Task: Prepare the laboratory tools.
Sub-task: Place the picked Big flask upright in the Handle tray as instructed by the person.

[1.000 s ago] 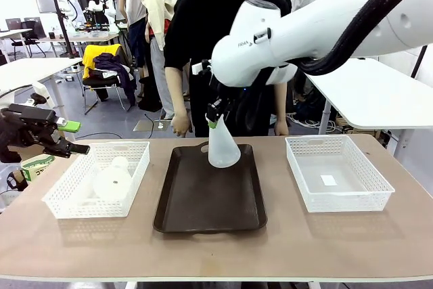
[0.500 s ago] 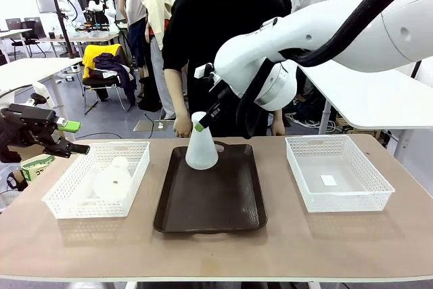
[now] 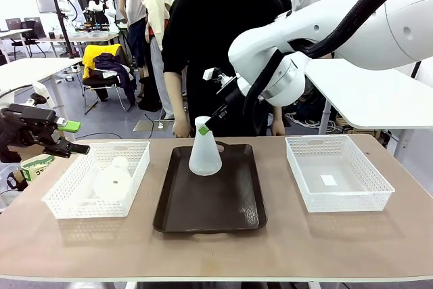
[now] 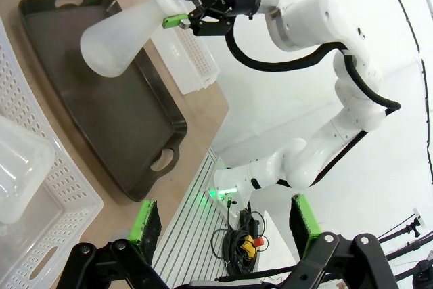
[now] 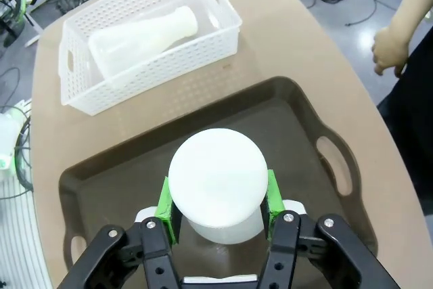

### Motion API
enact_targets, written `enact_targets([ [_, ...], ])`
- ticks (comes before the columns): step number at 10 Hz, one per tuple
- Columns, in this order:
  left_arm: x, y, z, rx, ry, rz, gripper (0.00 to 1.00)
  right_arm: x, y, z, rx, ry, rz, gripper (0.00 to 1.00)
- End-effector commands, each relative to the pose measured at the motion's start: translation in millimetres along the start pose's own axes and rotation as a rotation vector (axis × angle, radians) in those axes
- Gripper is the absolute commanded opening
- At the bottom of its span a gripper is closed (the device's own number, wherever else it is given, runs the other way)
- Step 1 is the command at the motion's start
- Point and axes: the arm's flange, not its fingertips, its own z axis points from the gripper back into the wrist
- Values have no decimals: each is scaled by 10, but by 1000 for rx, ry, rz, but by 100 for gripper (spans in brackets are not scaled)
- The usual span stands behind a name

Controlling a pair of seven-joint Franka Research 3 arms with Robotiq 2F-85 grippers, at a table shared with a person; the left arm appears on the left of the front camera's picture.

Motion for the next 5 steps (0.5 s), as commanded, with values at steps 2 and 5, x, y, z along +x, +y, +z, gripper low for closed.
enact_targets([
  [2,3,-13,12,-14,-7,-16,100,8,-4,-45,42,-34,44,0],
  [5,3,-13,12,-14,-7,-16,100,18,-20,-270,59,-26,123,0],
])
